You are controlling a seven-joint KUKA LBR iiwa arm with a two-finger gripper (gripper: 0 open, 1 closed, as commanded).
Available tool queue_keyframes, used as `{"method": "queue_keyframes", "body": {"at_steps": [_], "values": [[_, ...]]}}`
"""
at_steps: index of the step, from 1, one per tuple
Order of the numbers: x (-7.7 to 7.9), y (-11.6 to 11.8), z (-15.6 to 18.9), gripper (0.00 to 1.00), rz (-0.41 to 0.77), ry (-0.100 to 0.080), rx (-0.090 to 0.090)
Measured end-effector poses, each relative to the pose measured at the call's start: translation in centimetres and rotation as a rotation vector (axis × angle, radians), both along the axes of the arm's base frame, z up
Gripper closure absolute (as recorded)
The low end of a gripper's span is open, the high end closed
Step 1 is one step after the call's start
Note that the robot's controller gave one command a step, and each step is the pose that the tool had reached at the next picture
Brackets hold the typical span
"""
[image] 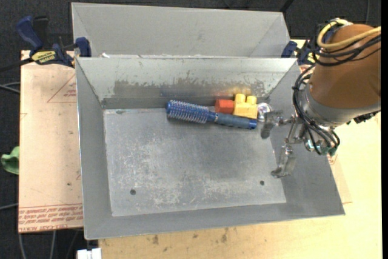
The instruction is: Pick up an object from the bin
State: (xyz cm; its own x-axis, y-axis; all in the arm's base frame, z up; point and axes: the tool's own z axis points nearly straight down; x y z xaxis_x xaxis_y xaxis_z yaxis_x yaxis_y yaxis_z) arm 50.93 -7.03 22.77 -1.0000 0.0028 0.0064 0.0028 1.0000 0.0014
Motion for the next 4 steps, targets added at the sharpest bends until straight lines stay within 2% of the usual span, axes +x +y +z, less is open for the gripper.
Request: {"method": "queue_keyframes", "body": {"at_steps": [1,2,3,4], "values": [[10.3,6.3,-2.1,0.0,0.171,-0.013,0.001],[12.8,8.2,-10.7,0.0,0.14,-0.002,0.002],[14.4,7.7,-15.5,0.0,0.128,-0.023,0.001],[14.3,7.7,-15.4,1.0,0.129,-0.015,0.0]]}}
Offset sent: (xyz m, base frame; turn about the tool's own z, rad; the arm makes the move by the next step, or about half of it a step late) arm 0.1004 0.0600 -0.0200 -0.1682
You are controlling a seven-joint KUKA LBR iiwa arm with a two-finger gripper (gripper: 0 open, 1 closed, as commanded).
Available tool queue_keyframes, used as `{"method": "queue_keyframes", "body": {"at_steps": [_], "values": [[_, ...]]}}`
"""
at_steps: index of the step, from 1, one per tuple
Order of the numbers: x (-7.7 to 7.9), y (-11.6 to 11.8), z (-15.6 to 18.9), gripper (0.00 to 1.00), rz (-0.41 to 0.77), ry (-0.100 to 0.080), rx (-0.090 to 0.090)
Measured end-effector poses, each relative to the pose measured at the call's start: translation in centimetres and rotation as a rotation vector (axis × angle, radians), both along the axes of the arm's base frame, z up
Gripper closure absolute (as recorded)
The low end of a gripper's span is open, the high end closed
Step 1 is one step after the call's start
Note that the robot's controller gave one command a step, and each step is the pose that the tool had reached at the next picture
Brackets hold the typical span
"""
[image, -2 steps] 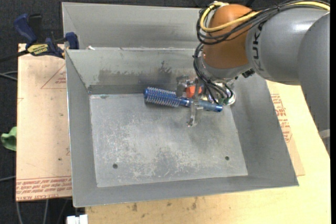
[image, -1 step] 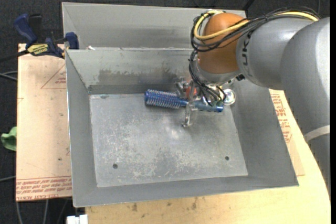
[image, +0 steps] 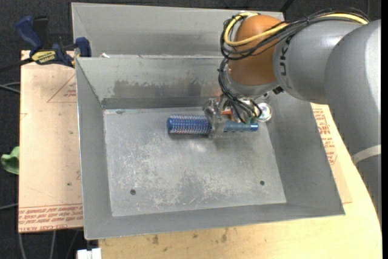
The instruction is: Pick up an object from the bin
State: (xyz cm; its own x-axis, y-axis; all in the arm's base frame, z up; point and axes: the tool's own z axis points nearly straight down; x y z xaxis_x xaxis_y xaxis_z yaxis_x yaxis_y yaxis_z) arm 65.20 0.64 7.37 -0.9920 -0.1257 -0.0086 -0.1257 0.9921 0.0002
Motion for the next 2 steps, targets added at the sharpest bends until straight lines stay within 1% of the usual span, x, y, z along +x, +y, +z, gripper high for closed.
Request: {"method": "queue_keyframes", "body": {"at_steps": [1,2], "values": [[-1.79,1.5,11.26,1.0,0.06,-0.004,0.0],[-1.95,1.47,10.73,0.0,0.06,0.005,-0.001]]}}
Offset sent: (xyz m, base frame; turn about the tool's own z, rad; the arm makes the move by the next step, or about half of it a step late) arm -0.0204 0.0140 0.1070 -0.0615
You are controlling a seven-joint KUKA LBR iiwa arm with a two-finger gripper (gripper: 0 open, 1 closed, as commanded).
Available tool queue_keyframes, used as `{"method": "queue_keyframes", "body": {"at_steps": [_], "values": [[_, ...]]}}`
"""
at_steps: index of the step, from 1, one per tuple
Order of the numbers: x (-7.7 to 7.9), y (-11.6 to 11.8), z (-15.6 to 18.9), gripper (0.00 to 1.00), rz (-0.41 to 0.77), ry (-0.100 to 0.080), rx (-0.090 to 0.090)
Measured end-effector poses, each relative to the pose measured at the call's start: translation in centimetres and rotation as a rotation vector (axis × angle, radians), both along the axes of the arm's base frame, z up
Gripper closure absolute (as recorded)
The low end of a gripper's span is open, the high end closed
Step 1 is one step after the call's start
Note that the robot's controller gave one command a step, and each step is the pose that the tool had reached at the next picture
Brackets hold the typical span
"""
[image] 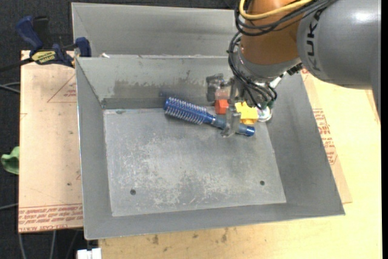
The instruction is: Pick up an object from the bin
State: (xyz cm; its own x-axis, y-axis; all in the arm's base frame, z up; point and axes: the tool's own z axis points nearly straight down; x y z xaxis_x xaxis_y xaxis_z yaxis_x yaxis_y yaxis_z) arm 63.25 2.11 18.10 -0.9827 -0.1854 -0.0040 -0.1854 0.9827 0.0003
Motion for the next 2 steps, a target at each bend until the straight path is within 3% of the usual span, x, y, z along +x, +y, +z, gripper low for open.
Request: {"method": "queue_keyframes", "body": {"at_steps": [1,2], "values": [[1.53,-0.91,-9.67,0.0,-0.06,0.003,0.001],[1.64,-0.88,-9.24,1.0,-0.059,0.0,0.0]]}}
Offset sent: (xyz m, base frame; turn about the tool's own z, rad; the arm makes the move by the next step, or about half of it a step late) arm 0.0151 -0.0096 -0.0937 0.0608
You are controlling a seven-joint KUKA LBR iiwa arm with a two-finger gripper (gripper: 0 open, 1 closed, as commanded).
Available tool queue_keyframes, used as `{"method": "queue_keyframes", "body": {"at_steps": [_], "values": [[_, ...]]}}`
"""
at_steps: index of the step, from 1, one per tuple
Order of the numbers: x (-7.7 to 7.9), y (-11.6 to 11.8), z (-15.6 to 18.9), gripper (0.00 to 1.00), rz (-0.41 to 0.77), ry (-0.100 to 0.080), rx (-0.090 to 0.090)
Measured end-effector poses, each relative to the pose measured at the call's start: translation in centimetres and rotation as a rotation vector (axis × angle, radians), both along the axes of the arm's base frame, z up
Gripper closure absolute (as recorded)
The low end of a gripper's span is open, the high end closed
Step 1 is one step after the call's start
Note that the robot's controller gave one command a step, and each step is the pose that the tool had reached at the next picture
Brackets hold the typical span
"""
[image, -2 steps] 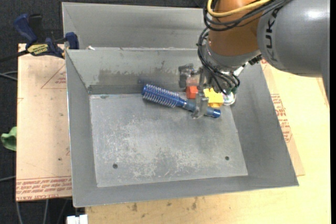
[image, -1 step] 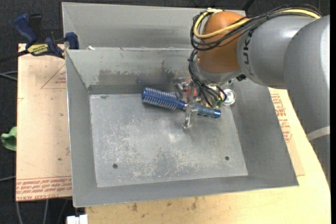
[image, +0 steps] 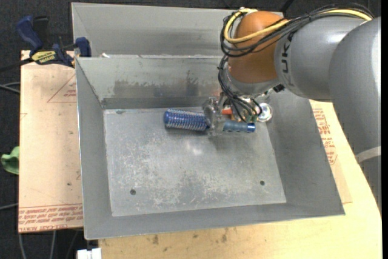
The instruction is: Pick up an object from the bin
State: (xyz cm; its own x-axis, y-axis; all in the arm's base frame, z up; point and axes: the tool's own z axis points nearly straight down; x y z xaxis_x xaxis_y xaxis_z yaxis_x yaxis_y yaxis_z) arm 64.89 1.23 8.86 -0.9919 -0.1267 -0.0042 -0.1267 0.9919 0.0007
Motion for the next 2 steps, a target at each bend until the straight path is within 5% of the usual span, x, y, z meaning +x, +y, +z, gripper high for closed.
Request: {"method": "queue_keyframes", "body": {"at_steps": [1,2], "values": [[-0.58,-0.17,8.88,1.0,-0.003,-0.007,0.0],[-0.71,-0.15,8.33,0.0,-0.003,0.0,0.0]]}}
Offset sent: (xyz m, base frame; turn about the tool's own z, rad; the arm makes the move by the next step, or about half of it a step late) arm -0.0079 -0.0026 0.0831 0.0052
